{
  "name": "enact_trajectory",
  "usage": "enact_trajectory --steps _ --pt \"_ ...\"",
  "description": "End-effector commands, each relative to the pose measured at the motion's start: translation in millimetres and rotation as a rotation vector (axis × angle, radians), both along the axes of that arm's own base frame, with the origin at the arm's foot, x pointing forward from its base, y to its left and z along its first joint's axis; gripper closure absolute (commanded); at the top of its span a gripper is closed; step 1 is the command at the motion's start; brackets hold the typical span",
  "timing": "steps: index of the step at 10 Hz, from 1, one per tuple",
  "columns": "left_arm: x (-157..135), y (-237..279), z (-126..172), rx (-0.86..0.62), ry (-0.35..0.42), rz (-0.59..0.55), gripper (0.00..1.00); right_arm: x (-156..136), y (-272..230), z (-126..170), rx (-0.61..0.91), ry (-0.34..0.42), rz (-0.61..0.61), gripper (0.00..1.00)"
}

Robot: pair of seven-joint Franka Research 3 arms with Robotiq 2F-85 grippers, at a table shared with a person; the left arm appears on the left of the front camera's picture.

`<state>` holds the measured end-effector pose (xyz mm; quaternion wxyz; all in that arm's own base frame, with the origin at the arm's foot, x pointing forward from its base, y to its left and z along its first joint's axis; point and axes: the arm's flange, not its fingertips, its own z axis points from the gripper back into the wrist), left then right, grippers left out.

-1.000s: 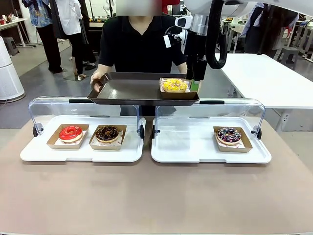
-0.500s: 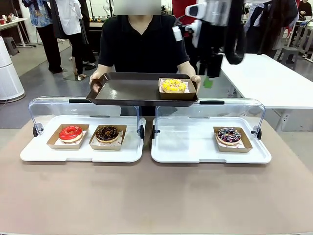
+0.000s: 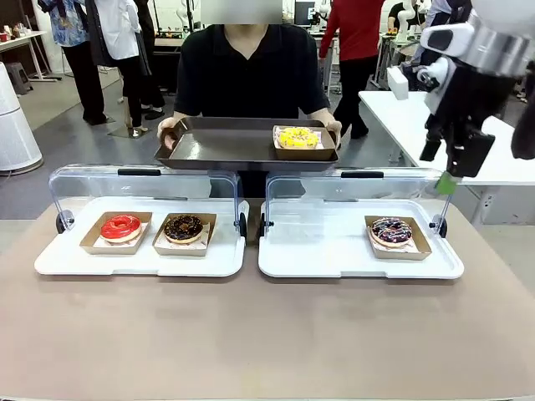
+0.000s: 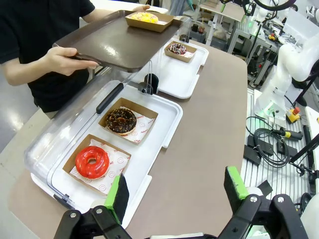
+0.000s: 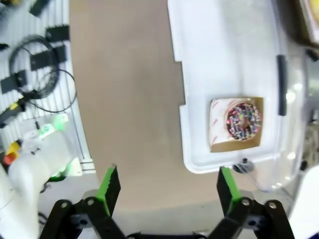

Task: Provide the desired donut to the person.
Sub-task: Place the picked Paper togo box onto the Handle tray extended by the person.

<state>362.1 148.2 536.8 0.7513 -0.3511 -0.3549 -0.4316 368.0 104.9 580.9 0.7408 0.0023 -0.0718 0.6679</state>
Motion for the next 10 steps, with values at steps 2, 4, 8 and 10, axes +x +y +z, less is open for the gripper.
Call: enact_trajectory --steps 2,4,8,10 --pt "-0.5 0.8 1.1 -0.014 -0.018 -0.006 0.0 11.6 -1.0 -17.4 0.025 -0.017 -0.02 0.0" --pt "-0.5 0.8 1.1 -0.014 -0.018 -0.006 0.0 1.8 -5.0 -9.6 0.009 0.004 -0.009 0.0" --pt "-0.5 0.8 1.1 -0.014 -0.018 -0.006 0.0 1.8 -5.0 -9.6 0.009 0.004 -0.009 0.0" --pt "-0.5 0.8 1.1 -0.014 -0.018 -0.006 0.0 3.3 -4.0 -11.4 0.01 -0.004 -0.005 0.0"
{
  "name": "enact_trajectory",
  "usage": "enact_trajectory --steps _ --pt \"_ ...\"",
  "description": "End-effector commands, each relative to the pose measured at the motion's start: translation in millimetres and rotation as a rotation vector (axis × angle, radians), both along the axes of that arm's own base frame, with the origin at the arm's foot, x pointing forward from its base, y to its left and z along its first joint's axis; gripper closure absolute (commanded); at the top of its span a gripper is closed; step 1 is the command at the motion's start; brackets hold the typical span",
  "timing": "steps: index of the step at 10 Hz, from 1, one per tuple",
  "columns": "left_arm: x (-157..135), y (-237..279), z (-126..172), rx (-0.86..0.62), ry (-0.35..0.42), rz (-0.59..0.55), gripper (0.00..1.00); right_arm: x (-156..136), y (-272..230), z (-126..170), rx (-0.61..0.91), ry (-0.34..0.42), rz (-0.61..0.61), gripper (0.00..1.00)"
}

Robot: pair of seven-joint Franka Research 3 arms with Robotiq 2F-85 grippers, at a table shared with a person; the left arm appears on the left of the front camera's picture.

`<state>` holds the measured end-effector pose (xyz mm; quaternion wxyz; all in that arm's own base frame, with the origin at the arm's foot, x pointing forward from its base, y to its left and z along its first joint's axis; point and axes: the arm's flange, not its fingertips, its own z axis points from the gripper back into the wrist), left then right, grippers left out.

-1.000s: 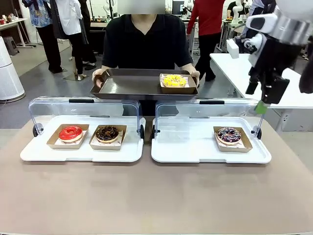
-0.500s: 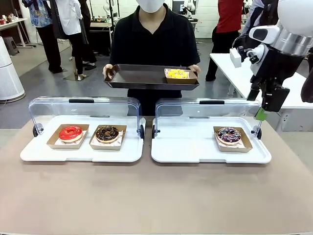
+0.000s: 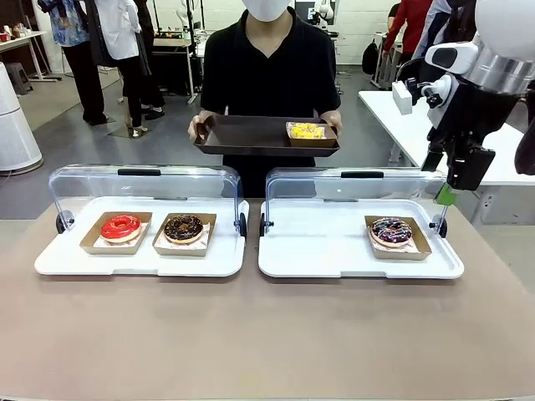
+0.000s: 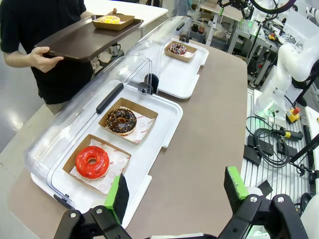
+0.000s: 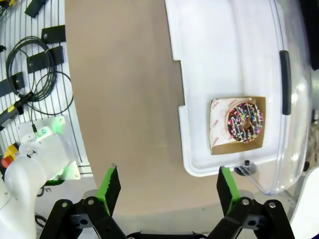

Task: Provide the desired donut to the person.
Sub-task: Place the picked Paper togo box onto the Handle tray extended by the person.

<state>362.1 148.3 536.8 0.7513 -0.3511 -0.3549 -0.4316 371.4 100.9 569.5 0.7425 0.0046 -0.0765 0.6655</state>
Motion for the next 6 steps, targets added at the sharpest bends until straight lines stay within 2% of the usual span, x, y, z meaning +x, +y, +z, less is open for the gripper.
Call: enact_trajectory --steps 1,2,3,5,6 --pt "-0.5 0.8 1.1 -0.014 -0.018 -0.006 0.0 3.9 -27.3 0.3 0.148 0.019 0.033 0.0" --pt "-0.5 0.8 1.1 -0.014 -0.018 -0.006 0.0 3.2 -50.8 2.4 0.29 0.091 0.026 0.0" --pt "-0.5 0.8 1.1 -0.014 -0.018 -0.006 0.0 2.3 -74.2 4.9 0.426 0.114 0.101 0.0" --pt "-0.5 0.8 1.1 -0.014 -0.018 -0.006 0.0 -1.8 -125.7 3.8 0.715 0.087 0.226 0.0" --pt "-0.5 0.8 1.1 -0.014 -0.018 -0.006 0.0 -5.5 -151.9 -1.2 0.79 0.044 0.245 0.0"
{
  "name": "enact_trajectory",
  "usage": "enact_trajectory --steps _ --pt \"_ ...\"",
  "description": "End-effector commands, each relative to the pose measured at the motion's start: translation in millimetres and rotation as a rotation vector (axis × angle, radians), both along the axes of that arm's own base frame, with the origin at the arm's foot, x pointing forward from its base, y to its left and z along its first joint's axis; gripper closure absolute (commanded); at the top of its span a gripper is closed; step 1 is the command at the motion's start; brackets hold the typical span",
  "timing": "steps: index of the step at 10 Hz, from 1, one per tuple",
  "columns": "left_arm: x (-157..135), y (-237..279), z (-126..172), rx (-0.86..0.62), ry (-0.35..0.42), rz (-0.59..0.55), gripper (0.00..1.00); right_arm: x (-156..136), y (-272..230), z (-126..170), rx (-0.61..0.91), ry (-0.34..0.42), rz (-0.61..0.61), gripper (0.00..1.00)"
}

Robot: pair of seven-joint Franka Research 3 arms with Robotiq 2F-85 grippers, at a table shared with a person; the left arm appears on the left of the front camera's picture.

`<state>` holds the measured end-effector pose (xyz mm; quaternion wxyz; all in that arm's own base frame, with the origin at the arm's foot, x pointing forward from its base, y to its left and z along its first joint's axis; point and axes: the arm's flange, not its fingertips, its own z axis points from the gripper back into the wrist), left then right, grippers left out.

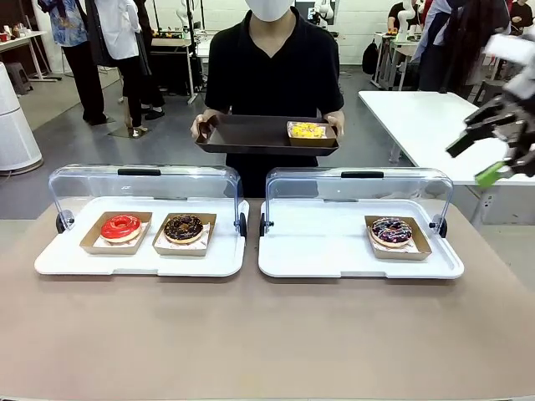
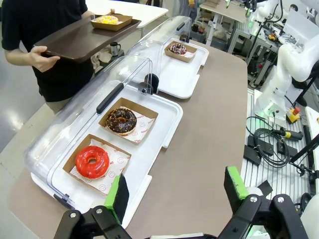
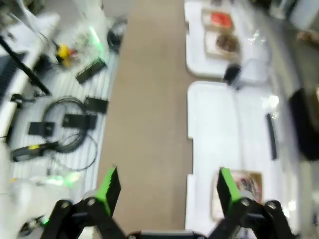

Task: Provide the desired donut to the person.
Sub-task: Place the picked Paper togo box onto the Handle tray extended by the person.

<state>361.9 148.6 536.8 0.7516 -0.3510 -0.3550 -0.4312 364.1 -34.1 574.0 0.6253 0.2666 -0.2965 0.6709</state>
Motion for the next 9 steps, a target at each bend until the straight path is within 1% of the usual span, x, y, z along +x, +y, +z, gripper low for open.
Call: enact_trajectory --steps 1,2,3,5,7,9 --pt "-0.3 0.4 1.1 -0.014 -0.018 -0.007 0.0 -0.9 -41.6 -10.7 0.143 -0.03 0.007 0.0" --pt "-0.3 0.4 1.1 -0.014 -0.018 -0.007 0.0 -3.3 -64.4 -17.9 0.168 -0.036 -0.059 0.0" --pt "-0.3 0.4 1.1 -0.014 -0.018 -0.007 0.0 -6.9 -89.0 -22.7 0.213 -0.007 -0.101 0.0" --pt "-0.3 0.4 1.1 -0.014 -0.018 -0.007 0.0 -14.9 -121.8 -23.1 0.276 0.005 -0.137 0.0" --pt "-0.3 0.4 1.1 -0.014 -0.018 -0.007 0.0 -13.8 -149.8 -22.9 0.351 0.051 -0.148 0.0" --pt "-0.3 0.4 1.1 -0.014 -0.018 -0.007 0.0 -8.0 -164.2 -30.2 0.348 0.068 -0.174 0.0"
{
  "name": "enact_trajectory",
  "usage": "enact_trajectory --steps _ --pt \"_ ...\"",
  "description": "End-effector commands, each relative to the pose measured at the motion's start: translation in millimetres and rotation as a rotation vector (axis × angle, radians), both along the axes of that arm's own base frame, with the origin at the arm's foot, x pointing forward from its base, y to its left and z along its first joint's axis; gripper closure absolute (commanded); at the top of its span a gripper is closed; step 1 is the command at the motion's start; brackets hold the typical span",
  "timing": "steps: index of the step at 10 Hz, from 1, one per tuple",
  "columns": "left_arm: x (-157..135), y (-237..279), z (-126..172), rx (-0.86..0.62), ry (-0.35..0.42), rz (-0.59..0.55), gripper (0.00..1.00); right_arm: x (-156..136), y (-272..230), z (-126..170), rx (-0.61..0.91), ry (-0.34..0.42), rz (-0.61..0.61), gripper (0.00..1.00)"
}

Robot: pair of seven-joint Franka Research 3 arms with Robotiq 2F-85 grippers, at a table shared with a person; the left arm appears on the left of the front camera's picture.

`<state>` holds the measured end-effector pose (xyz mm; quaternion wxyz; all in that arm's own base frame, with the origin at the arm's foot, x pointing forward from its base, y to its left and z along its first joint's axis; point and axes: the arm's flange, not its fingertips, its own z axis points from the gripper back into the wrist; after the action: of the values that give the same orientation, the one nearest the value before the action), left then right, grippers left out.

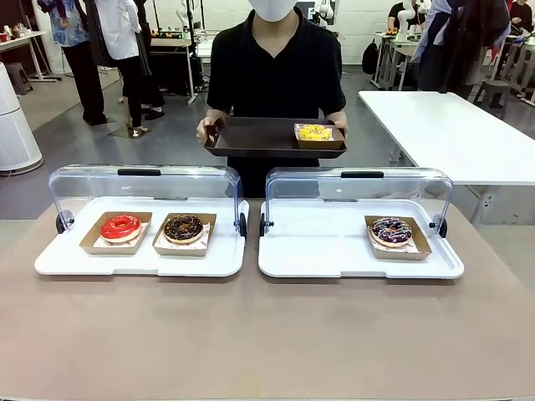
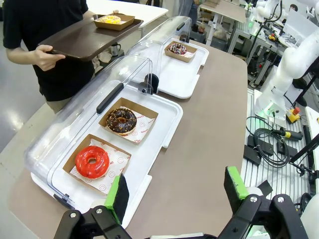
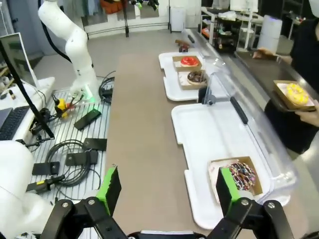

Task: Provide the desired donut to the person.
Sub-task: Place the picked Paper togo box onto the Handle tray extended by the person, then pick up and lift the Paper togo box containing the Donut pointed at by the person.

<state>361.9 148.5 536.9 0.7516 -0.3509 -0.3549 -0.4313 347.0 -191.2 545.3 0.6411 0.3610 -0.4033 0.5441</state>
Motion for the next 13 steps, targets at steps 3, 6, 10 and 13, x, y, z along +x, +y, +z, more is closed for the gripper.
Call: enact_trajectory --steps 3,6,10,13 --pt "-0.3 0.6 1.0 -0.014 -0.018 -0.007 0.0 12.0 -17.6 -7.2 -0.075 0.013 -0.113 0.0" --pt "-0.3 0.6 1.0 -0.014 -0.018 -0.007 0.0 11.1 -19.3 -8.2 -0.033 0.021 -0.064 0.0" --pt "-0.3 0.6 1.0 -0.014 -0.018 -0.007 0.0 11.1 -19.3 -8.2 -0.033 0.021 -0.064 0.0" --pt "-0.3 0.6 1.0 -0.014 -0.018 -0.007 0.0 11.1 -19.3 -8.2 -0.033 0.021 -0.064 0.0"
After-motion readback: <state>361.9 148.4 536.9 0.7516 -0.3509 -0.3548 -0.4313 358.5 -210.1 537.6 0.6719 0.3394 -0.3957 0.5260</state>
